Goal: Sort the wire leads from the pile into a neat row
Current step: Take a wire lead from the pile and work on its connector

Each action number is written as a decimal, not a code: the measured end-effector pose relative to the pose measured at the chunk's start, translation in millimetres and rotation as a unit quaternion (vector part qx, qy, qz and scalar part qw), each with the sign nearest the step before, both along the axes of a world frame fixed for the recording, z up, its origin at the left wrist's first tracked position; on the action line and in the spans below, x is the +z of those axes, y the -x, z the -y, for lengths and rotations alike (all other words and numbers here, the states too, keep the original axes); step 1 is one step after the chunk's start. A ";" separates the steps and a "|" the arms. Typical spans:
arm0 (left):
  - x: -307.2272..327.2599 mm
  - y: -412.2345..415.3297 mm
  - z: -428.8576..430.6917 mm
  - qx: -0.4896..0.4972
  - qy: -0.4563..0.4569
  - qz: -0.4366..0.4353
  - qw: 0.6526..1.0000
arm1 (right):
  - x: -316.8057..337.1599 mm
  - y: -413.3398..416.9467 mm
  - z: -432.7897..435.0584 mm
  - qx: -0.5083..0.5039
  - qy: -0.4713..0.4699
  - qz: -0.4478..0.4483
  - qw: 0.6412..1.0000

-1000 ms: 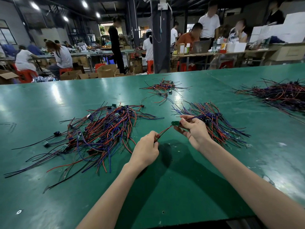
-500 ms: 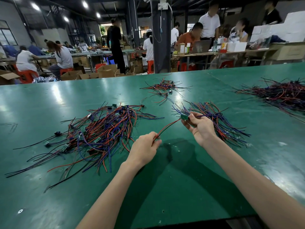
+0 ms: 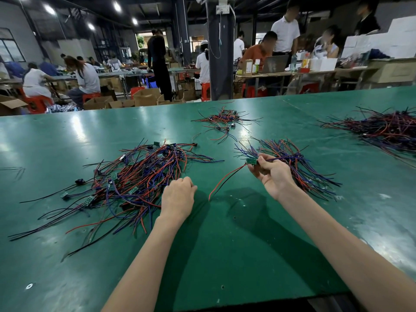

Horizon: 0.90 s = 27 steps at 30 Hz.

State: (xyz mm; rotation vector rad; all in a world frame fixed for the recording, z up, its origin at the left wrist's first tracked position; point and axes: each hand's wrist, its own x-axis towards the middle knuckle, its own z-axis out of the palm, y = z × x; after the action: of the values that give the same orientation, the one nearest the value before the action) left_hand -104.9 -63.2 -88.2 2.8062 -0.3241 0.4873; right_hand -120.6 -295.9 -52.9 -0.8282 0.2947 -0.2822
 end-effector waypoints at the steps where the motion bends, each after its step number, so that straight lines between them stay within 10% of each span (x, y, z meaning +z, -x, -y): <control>1: -0.6 -2.2 -2.4 0.021 -0.001 0.005 1.000 | 0.3 0.4 0.3 0.010 0.001 -0.003 1.000; 9: 7.3 0.0 -0.1 0.021 0.150 0.084 0.985 | 0.7 10.7 -13.2 0.183 0.028 -0.015 0.983; 14: 23.8 18.8 27.9 -0.146 0.507 -0.200 0.825 | -3.7 16.6 -23.5 0.267 0.137 -0.026 0.954; 19: 17.2 32.6 43.2 -0.186 0.535 -0.332 0.754 | -10.5 17.5 -30.4 0.254 0.244 -0.021 0.936; 27: 18.4 31.8 41.8 -0.144 0.561 -0.343 0.739 | -13.0 16.0 -32.8 0.237 0.279 -0.012 0.931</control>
State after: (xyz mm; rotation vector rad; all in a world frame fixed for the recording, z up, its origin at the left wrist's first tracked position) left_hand -136.7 -105.0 -69.8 1.5138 -0.1805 -0.3658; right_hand -136.5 -263.1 -65.9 -1.4335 0.0221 0.1109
